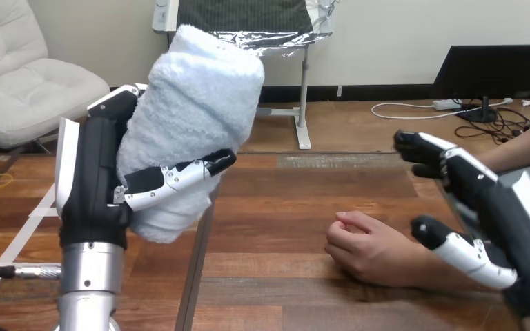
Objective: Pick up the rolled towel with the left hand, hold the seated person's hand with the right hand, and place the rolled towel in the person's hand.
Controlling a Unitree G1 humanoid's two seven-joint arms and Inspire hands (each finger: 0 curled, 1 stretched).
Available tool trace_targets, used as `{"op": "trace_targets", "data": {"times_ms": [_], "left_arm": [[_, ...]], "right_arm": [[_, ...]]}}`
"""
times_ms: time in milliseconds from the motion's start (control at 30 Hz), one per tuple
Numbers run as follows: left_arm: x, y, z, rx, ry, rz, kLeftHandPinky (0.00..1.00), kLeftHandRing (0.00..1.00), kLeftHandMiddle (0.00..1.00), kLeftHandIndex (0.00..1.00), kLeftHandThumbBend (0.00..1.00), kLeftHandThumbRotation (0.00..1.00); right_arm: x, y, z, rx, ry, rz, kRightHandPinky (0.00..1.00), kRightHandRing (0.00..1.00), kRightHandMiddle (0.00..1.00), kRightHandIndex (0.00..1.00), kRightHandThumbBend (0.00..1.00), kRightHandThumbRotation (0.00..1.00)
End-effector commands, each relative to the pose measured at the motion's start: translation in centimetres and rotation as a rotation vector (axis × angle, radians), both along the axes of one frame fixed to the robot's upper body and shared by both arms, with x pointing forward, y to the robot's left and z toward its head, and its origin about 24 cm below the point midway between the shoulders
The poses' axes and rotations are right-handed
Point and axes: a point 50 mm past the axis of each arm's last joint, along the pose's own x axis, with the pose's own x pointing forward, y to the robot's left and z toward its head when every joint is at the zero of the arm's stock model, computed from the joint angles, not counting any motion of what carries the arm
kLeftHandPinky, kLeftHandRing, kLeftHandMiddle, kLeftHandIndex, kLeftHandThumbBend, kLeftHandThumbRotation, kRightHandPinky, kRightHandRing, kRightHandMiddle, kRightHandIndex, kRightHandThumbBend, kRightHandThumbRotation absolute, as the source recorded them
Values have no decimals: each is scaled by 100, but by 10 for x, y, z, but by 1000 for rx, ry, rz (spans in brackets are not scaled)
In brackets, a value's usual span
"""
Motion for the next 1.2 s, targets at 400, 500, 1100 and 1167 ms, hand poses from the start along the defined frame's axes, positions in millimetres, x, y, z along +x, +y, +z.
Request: {"op": "trace_targets", "data": {"times_ms": [400, 500, 1100, 1167], "left_arm": [[-3, -9, 17, -55, -109, -64, 20, 25, 32, 38, 51, 0], [-3, -10, 17, -53, -111, -67, 20, 25, 32, 38, 51, 0], [-3, -12, 15, -55, -123, -79, 19, 25, 31, 37, 49, 0], [-3, -12, 15, -57, -122, -81, 19, 25, 31, 37, 49, 0]], "right_arm": [[22, -28, 22, -219, -6, -58, 74, 84, 87, 86, 98, 56], [24, -32, 24, -251, 6, -66, 74, 85, 88, 86, 99, 54], [36, -53, 32, -411, 114, -55, 74, 86, 88, 86, 100, 38], [37, -55, 32, -429, 127, -48, 73, 86, 88, 86, 100, 36]]}}
